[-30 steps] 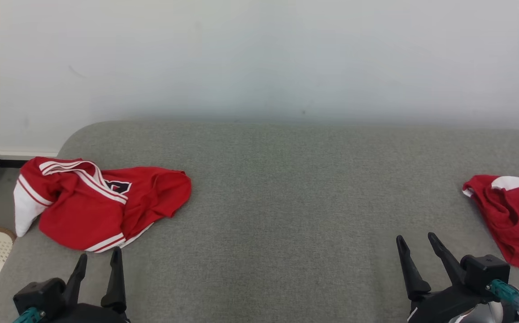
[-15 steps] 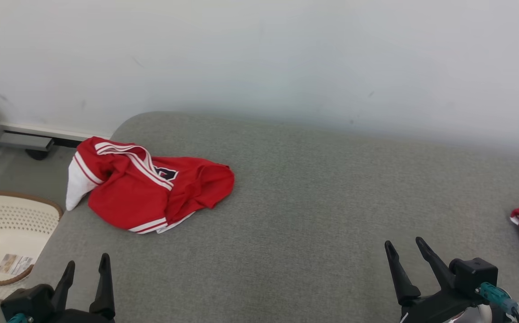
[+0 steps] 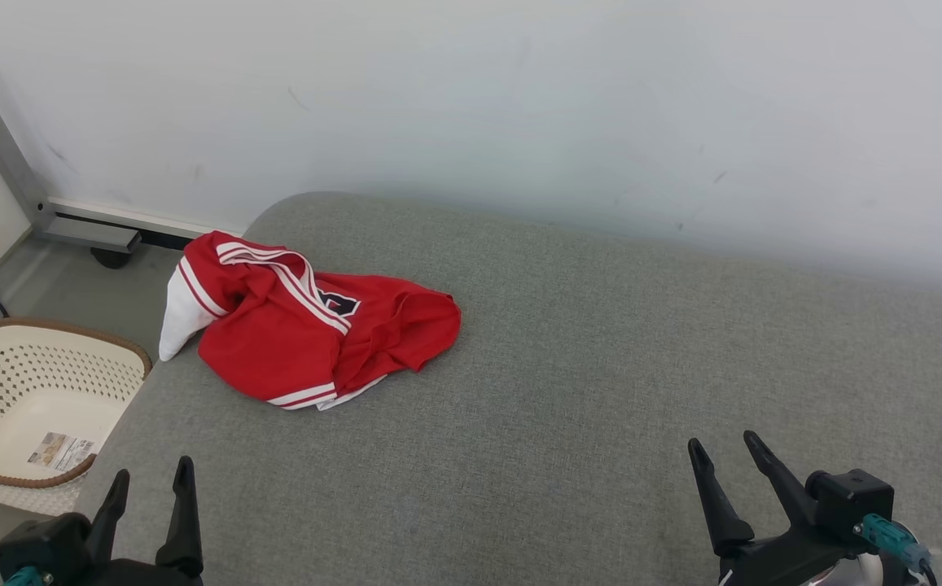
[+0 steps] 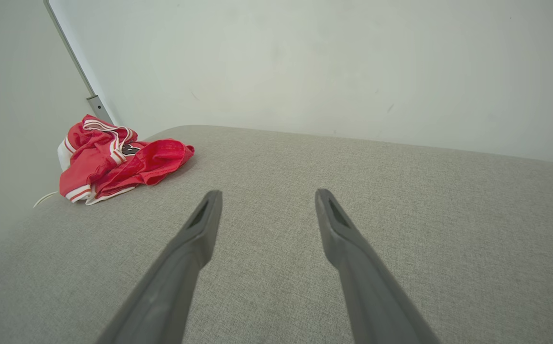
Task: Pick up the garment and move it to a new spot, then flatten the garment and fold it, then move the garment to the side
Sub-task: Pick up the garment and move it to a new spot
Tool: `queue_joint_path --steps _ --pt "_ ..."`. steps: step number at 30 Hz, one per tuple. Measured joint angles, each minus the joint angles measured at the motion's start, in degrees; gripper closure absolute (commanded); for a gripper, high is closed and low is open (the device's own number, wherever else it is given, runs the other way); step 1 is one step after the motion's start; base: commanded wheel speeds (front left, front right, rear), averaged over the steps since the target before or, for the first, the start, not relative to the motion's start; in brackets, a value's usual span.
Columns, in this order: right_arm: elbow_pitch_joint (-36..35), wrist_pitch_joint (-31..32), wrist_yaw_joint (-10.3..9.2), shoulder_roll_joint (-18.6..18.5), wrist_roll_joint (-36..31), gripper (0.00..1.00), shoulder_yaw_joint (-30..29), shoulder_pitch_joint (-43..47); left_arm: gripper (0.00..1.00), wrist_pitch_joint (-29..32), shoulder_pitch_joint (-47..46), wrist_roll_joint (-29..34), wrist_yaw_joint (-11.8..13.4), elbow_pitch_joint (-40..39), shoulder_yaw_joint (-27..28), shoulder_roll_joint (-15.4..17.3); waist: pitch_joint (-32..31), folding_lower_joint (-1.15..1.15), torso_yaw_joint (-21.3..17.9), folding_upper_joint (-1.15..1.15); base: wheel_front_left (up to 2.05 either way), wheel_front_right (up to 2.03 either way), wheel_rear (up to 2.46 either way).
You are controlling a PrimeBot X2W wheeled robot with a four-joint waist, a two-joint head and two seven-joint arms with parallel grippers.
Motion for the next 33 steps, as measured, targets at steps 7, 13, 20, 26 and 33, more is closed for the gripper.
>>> queue_joint_path --steps 7,13,20,26,33 --pt "-0.1 -0.1 0.00 0.0 0.0 0.00 0.7 -0.2 0.00 -0.7 0.0 -0.9 -0.3 -0.5 0.0 -0.4 0.3 0.00 -0.2 0.00 0.00 0.00 0.00" --pt "-0.4 0.3 0.00 0.0 -0.7 0.00 1.2 -0.2 0.00 0.0 -0.7 -0.8 -1.7 1.0 -1.6 -0.2 1.0 0.00 -0.7 0.01 0.00 0.00 0.00" --pt "-2.3 1.4 0.00 0.0 -1.7 0.00 1.9 -1.0 0.00 8.8 -8.9 -1.9 -5.1 7.5 -4.4 0.4 3.5 0.00 -0.9 0.01 0.00 0.00 0.00" --pt "-4.5 4.0 0.00 0.0 -3.7 0.00 2.4 -2.0 0.00 19.7 -21.4 -3.5 -7.4 15.9 -6.4 -1.2 7.3 0.00 -1.1 0.01 0.00 0.00 0.00" --pt "-6.8 5.6 0.00 0.0 -4.9 0.00 2.9 -2.8 0.00 25.5 -29.1 -4.0 -7.9 22.6 -7.0 -1.7 10.5 0.01 -2.4 0.02 0.00 0.00 0.00"
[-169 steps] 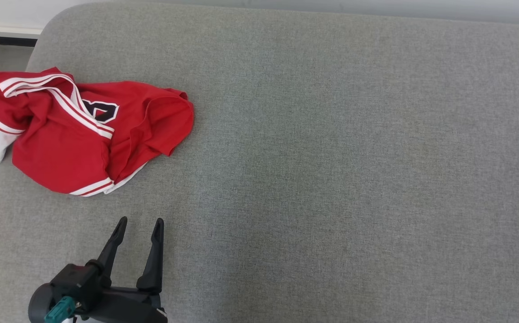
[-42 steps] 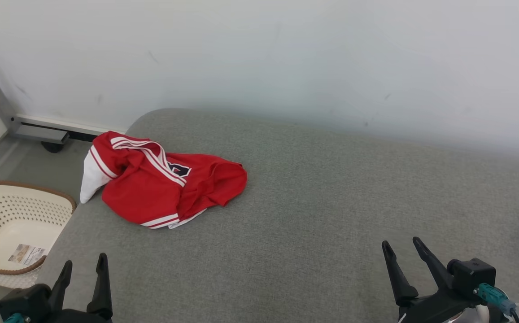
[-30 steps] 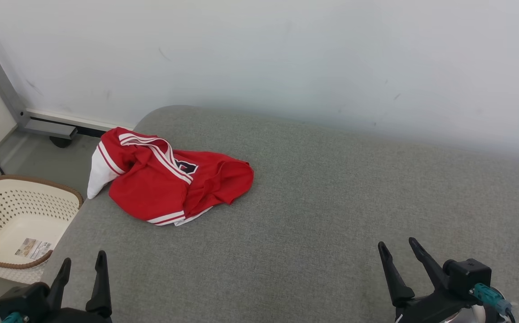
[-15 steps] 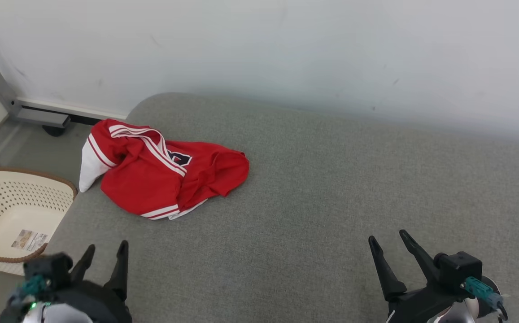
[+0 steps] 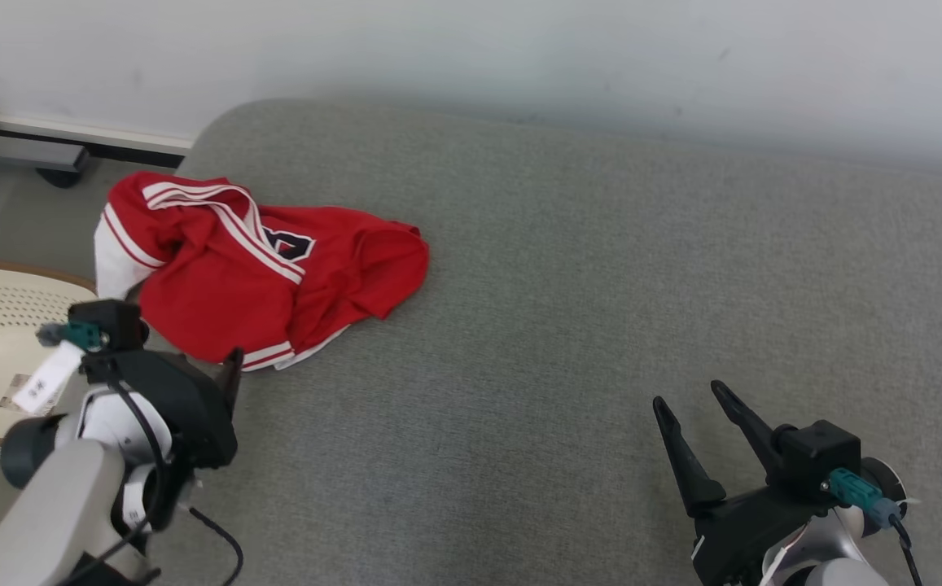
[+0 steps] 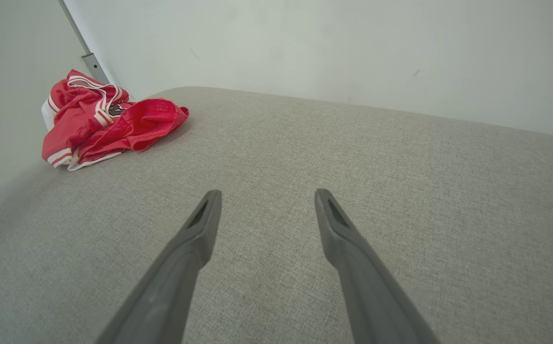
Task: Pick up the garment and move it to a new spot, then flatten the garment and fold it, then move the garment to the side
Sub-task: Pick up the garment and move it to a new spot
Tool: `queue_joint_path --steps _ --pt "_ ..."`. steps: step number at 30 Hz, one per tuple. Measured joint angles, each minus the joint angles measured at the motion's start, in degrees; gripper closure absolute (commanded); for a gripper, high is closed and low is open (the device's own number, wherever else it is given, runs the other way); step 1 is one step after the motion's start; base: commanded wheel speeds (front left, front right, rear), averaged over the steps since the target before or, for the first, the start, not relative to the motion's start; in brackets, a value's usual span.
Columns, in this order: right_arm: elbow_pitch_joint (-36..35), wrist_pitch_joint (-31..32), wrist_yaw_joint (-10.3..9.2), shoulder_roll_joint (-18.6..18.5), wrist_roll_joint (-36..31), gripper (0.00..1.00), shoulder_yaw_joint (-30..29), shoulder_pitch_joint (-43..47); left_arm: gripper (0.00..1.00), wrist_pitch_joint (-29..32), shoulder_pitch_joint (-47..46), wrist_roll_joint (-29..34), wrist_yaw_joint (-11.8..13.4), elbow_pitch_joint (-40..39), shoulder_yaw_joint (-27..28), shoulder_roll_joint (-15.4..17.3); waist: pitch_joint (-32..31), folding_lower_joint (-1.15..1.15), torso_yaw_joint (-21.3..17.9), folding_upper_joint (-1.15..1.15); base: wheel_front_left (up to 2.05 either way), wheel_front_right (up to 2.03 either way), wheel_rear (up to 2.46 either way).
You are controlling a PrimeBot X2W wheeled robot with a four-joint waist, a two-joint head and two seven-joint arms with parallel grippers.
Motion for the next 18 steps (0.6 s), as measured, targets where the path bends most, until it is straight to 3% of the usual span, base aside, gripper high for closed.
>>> queue_joint_path --steps 6,18 --pt "-2.6 1.3 0.00 -0.7 -0.2 0.00 -0.3 -0.4 0.00 2.9 -4.9 0.0 -0.2 3.4 -0.1 0.7 2.9 0.00 -2.3 0.00 0.00 0.00 0.00" --pt "-6.2 2.2 0.00 -1.9 -0.2 0.00 -0.5 -1.2 0.00 2.5 -8.0 0.1 0.5 7.7 0.6 1.1 8.2 0.00 -6.6 -0.01 0.00 0.00 0.00"
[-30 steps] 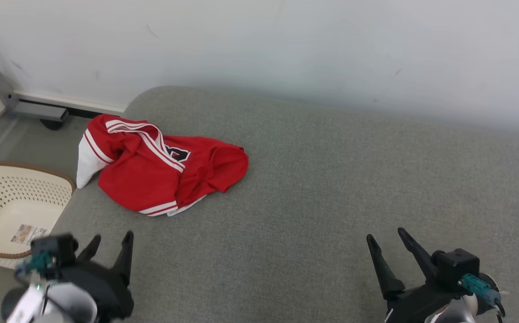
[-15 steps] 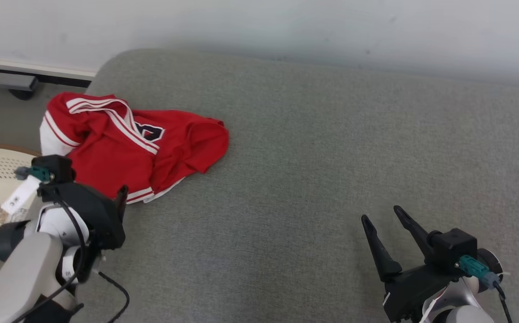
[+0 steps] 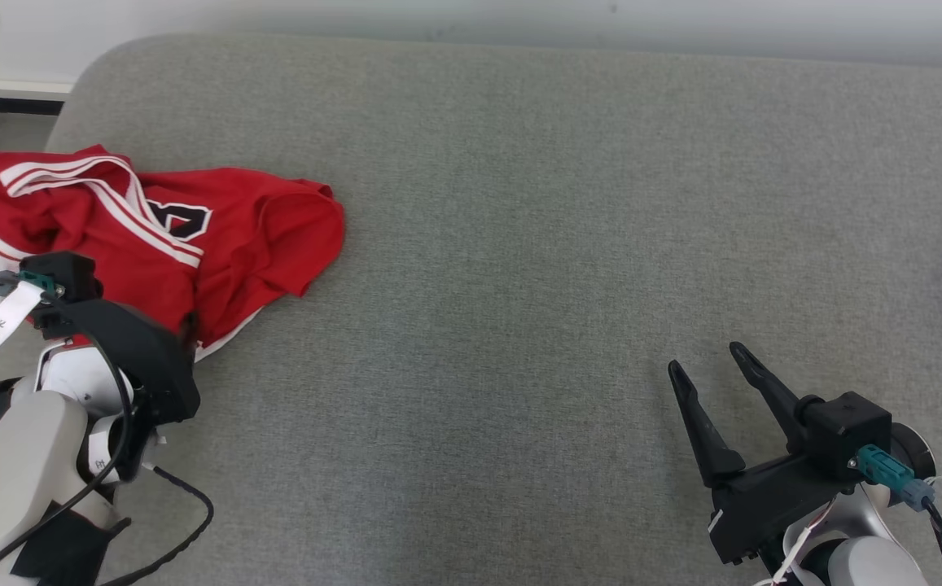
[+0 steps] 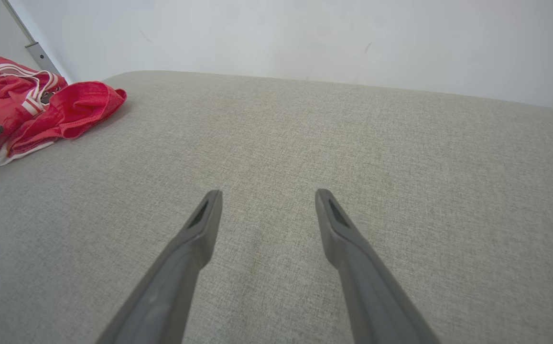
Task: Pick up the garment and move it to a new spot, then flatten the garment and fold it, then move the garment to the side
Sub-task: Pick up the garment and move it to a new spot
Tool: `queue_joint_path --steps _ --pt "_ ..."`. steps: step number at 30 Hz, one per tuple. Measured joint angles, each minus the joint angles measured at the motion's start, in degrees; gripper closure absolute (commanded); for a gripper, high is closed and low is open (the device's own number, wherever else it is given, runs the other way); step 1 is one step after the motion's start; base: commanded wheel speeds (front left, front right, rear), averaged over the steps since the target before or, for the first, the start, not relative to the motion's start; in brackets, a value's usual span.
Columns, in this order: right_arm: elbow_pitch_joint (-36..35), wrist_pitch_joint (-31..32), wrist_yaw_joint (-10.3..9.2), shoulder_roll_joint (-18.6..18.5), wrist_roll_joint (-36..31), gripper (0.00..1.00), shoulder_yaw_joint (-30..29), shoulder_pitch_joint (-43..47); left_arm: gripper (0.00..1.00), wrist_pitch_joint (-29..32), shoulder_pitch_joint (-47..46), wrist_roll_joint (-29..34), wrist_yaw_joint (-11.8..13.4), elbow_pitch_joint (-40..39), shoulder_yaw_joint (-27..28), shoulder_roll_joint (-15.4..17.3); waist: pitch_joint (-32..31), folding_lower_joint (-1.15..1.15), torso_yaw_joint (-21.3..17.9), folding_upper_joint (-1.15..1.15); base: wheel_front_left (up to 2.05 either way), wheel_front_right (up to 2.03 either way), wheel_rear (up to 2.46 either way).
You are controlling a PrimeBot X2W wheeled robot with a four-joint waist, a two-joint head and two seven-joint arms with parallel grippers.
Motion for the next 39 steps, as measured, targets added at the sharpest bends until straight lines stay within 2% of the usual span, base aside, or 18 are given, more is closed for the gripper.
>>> queue_joint_path --steps 6,7,8,9,10,11,18,27,33,39 --pt "-0.5 0.0 0.00 -0.3 0.0 0.00 -0.1 -0.2 0.00 -1.0 -0.8 -0.4 1.0 2.5 0.1 -0.2 1.4 -0.01 -1.4 0.00 0.00 0.00 0.00" --pt "-0.5 0.0 0.00 -0.3 0.0 0.00 0.0 -0.2 0.09 -1.2 -0.9 -0.4 1.1 2.8 0.2 -0.3 1.6 0.00 -1.6 0.00 0.00 0.00 0.00" --pt "-0.6 0.0 0.00 -0.3 0.0 0.00 -0.1 -0.2 0.46 -1.3 -1.0 -0.4 1.0 3.1 0.2 -0.3 1.6 -0.01 -1.7 0.00 0.00 0.00 0.00" --pt "-0.6 0.0 0.00 -0.3 0.0 0.00 -0.1 -0.2 0.59 -1.3 -1.1 -0.4 1.0 3.5 0.2 -0.4 1.7 -0.01 -1.8 0.00 0.00 0.00 0.00" --pt "-0.6 0.1 0.00 -0.3 0.0 0.00 -0.2 -0.3 0.89 -1.4 -1.1 -0.4 1.0 3.8 0.2 -0.5 1.7 0.00 -1.9 0.00 0.00 0.00 0.00" --pt "-0.6 0.1 0.00 -0.3 0.0 0.00 -0.2 -0.3 1.00 -1.5 -1.2 -0.4 1.0 4.0 0.1 -0.5 1.7 -0.01 -1.9 0.00 0.00 0.00 0.00" --pt "0.3 -0.1 0.00 0.1 0.1 0.00 0.1 -0.6 1.00 -4.9 -1.5 0.2 0.8 5.0 -0.4 -0.9 0.4 -0.02 -2.0 0.00 0.00 0.00 0.00" --pt "2.6 -1.4 0.00 1.0 0.8 0.00 0.8 -0.9 1.00 -12.5 -4.6 2.8 0.6 2.6 -1.8 -2.2 -2.5 -0.02 -2.5 0.00 0.00 0.00 0.00" --pt "5.2 -3.0 0.00 1.5 2.1 0.00 1.4 -0.9 1.00 -17.5 -8.4 5.8 0.3 0.7 -3.4 -2.6 -5.2 -0.02 -3.7 -0.01 0.00 0.00 0.00" --pt "7.5 -4.4 0.00 1.8 3.7 0.00 2.4 -0.8 1.00 -19.6 -12.0 7.7 -1.1 -1.9 -5.4 -4.1 -7.6 -0.02 -5.9 -0.01 0.00 0.00 0.00"
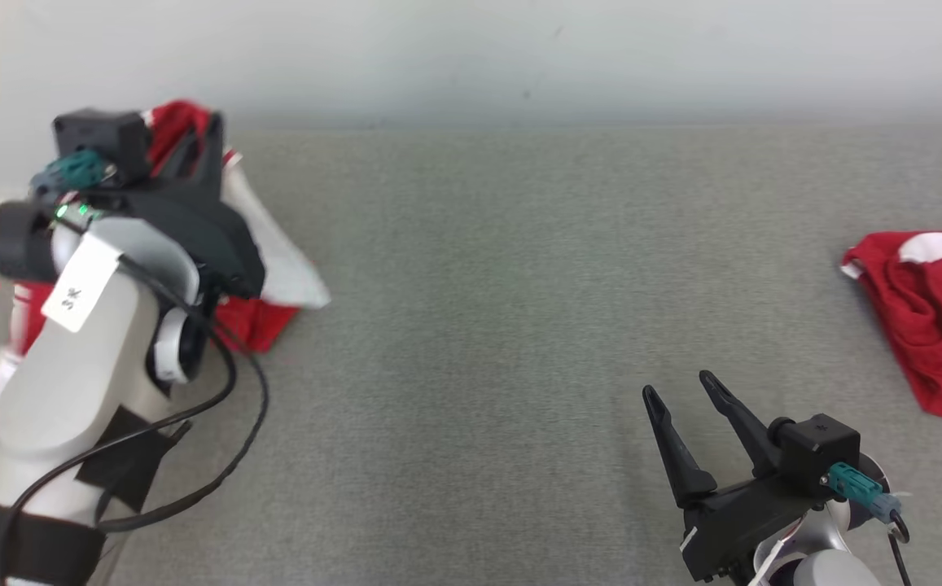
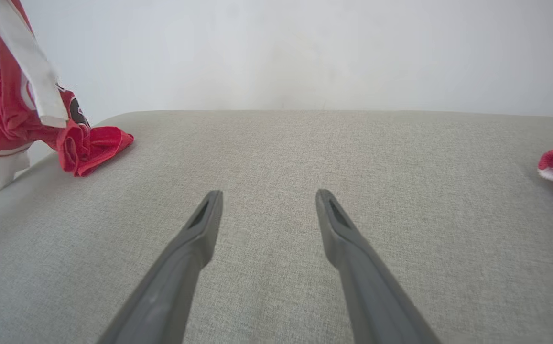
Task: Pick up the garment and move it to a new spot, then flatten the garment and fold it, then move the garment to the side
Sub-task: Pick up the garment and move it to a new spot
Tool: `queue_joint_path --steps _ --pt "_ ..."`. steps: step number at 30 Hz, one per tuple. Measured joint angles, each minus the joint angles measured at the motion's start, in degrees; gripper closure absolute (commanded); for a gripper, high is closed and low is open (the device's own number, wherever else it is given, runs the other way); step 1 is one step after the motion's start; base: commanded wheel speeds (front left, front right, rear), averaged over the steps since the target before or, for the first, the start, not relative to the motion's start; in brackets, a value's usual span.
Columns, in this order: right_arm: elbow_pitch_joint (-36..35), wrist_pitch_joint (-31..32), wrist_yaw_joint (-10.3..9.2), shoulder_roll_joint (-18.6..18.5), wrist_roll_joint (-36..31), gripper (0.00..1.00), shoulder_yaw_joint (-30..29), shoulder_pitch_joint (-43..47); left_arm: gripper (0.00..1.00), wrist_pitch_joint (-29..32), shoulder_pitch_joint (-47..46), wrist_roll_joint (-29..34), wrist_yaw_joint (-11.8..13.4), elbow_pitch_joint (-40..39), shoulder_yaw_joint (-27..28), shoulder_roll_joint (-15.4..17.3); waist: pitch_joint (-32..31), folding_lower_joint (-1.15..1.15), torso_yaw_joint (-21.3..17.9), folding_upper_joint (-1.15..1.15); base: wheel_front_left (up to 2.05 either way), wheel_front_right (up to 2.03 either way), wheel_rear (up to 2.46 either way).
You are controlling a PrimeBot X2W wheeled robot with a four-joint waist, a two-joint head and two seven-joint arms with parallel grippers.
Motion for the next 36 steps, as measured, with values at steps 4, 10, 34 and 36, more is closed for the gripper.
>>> queue_joint_path --steps 4,10,34,36 --pt "1.0 -1.0 0.00 0.0 1.3 0.00 0.2 0.0 1.00 -0.3 -2.3 0.6 -0.9 -2.0 -1.6 -1.5 -1.0 0.00 -1.9 0.00 0.00 0.00 0.00" --pt "2.2 -2.0 0.00 0.0 1.9 0.00 0.7 -0.1 1.00 -0.9 -6.4 1.8 -1.5 -4.8 -3.5 -4.1 -1.9 0.00 -4.9 0.00 0.00 0.00 0.00" --pt "4.0 -3.1 0.00 0.1 2.7 0.00 1.2 -0.3 1.00 -5.0 -10.5 0.1 -1.8 -11.1 -5.7 -9.9 -3.0 0.01 -10.4 0.00 0.00 0.00 0.00" --pt "3.8 -3.0 0.00 0.1 2.6 0.00 1.1 -0.3 1.00 -4.7 -7.3 -0.1 -1.4 -10.0 -6.1 -8.8 -2.9 0.01 -10.0 0.01 0.00 0.00 0.00"
